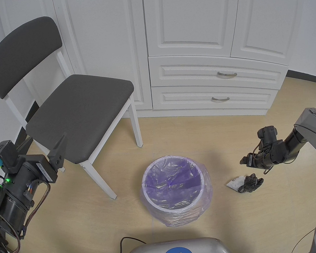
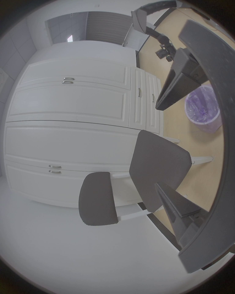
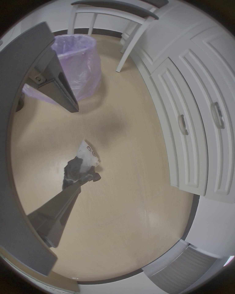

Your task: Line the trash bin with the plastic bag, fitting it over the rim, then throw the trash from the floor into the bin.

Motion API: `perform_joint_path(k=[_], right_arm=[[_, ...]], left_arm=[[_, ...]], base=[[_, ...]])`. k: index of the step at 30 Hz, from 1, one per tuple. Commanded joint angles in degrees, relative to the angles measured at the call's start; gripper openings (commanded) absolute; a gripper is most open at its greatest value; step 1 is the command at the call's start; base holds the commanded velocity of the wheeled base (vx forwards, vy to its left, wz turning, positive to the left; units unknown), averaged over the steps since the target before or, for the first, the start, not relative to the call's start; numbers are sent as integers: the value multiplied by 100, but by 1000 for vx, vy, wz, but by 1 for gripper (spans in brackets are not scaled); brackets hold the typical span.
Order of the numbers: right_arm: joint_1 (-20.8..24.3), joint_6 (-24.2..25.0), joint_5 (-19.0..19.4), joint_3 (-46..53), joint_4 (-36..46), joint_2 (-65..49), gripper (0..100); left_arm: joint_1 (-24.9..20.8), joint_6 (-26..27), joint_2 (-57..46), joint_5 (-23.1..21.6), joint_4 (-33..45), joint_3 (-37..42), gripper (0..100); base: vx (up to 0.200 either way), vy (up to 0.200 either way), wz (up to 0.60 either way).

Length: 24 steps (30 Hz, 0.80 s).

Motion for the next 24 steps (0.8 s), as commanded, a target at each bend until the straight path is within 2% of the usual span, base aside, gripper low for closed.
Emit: perform_joint_path(k=[1, 2, 10, 12, 15, 18, 24], right_arm=[[-136, 278, 20, -1666, 1154, 1081, 100], [-154, 278, 20, -1753, 1207, 1134, 100], [-162, 172, 11, -4724, 2824, 2540, 100], [-241, -83, 55, -4731, 3062, 2804, 100], [-435, -970, 407, -4731, 2719, 2971, 100], [-540, -1164, 398, -4731, 2640, 3155, 100], [-655, -1172, 222, -4731, 2666, 3296, 100]], left_arm=[[127, -39, -388, -1, -29, 184, 100], [127, -39, -379, -1, -29, 184, 100], [171, -4, -318, -36, -3, 167, 100], [241, -4, -326, -98, 6, 202, 100], [434, -4, -300, -265, 6, 228, 100], [487, -4, -283, -502, 6, 263, 100], [487, 5, -98, -555, -11, 325, 100]], base=[[0, 0, 0], [0, 0, 0], [0, 0, 0], [0, 0, 0], [0, 0, 0], [0, 0, 0], [0, 0, 0]])
